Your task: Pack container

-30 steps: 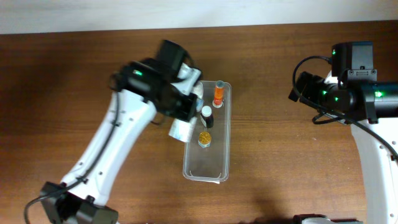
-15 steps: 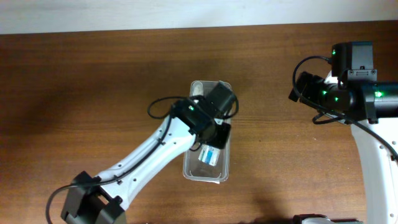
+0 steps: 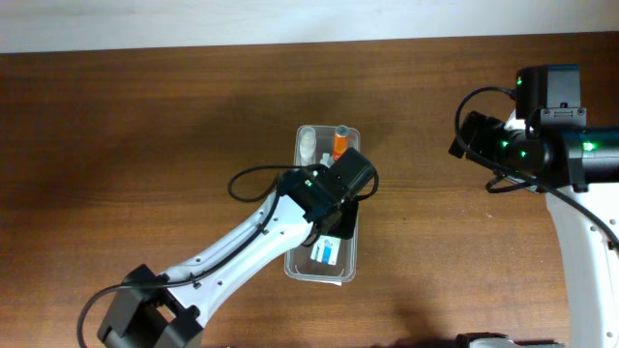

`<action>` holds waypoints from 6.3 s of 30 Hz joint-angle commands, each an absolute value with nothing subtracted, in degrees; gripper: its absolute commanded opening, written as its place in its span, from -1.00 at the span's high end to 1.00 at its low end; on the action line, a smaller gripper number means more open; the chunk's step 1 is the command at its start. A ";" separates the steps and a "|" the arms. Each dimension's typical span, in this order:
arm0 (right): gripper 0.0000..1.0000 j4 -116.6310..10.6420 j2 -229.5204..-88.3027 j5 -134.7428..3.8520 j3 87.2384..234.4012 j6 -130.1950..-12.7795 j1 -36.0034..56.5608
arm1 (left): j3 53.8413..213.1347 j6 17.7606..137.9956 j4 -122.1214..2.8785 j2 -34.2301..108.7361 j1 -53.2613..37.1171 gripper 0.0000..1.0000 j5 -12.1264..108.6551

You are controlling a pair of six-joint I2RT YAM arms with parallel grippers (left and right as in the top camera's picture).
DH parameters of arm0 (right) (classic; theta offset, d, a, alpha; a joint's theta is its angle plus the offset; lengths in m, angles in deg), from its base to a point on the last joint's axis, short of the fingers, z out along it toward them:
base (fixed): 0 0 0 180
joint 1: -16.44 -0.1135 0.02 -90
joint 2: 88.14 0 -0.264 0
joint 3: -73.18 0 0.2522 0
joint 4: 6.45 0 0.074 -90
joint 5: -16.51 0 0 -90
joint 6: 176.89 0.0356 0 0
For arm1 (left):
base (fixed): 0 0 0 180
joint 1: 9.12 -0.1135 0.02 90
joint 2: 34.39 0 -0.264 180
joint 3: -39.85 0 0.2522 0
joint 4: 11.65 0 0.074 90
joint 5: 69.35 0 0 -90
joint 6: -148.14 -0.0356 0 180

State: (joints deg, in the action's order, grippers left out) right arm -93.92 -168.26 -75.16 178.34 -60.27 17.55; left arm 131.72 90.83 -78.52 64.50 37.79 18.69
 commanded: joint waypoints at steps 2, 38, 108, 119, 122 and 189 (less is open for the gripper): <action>-0.96 -93.97 -168.39 -75.47 178.99 -60.25 17.96 | 129.36 95.00 -76.79 65.02 37.93 0.04 18.54; -0.97 -93.97 -168.39 -75.49 178.99 -60.25 17.96 | 135.85 75.79 -93.88 30.01 -7.21 -0.99 2.82; -0.97 -69.16 -92.35 -75.44 106.12 -84.54 18.11 | 135.85 75.81 -96.05 30.62 -11.32 -0.99 2.82; -0.97 -68.74 -88.32 -75.64 101.07 -84.56 19.27 | 135.85 75.81 -96.05 30.62 -11.32 -0.99 2.85; -0.97 -68.76 -88.32 -75.64 100.96 -84.56 19.27 | 135.85 75.81 -96.05 30.62 -11.32 -0.99 2.82; -0.97 -68.59 -88.32 -75.62 98.41 -84.56 19.25 | 91.57 56.99 -64.79 -5.51 -11.14 -0.99 17.18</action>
State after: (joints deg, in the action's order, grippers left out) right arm -68.74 -88.94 -75.75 98.74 -85.15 18.73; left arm 95.44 60.29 -65.18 -2.08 -10.97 15.35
